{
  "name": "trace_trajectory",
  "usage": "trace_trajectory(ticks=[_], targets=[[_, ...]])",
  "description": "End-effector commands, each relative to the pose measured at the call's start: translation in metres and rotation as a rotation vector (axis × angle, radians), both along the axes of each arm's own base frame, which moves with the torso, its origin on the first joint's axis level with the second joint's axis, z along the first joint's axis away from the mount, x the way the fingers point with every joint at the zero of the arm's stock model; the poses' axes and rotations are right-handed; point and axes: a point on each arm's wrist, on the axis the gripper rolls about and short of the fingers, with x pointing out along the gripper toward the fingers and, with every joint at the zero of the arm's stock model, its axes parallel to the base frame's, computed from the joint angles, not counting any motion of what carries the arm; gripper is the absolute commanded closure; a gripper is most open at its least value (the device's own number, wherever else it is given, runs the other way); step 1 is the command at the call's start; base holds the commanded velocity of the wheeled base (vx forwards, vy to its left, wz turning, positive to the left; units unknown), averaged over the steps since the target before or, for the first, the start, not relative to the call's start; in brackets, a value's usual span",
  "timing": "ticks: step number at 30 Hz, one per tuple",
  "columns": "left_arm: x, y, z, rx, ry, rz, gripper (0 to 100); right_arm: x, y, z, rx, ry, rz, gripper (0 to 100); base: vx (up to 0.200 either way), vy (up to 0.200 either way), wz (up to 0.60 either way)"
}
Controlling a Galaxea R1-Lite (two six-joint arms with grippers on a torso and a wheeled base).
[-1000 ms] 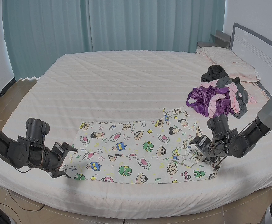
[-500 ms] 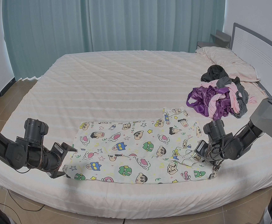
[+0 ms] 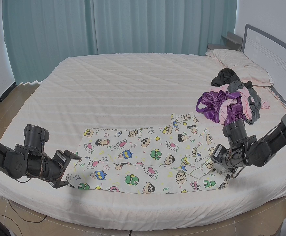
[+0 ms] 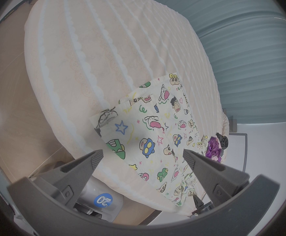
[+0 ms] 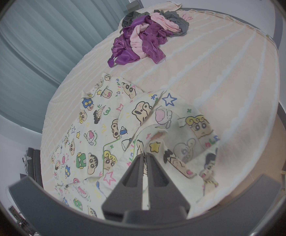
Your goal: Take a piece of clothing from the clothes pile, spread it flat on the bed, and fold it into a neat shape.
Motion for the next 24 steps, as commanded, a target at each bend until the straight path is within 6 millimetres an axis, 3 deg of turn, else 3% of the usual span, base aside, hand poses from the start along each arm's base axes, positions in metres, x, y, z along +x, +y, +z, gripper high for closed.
trace_trajectory(ticks=[1, 10, 19, 24], targets=[[0.000, -0.001, -0.003, -0.002, 0.013, -0.005, 0, -0.023, 0.000, 0.041, 0.027, -0.061, 0.029, 100, 0.000, 0.000, 0.00], [0.000, -0.001, -0.003, -0.003, 0.013, -0.006, 0, -0.054, 0.009, 0.066, 0.026, -0.036, 0.094, 100, 0.000, 0.000, 0.00], [-0.001, -0.002, -0.004, -0.003, 0.013, -0.010, 0, -0.089, 0.010, 0.054, -0.003, 0.025, 0.147, 100, 0.000, 0.000, 0.00], [-0.002, -0.002, -0.006, -0.003, 0.012, -0.010, 0, -0.096, 0.009, 0.048, -0.015, 0.052, 0.158, 100, 0.000, 0.000, 0.00]])
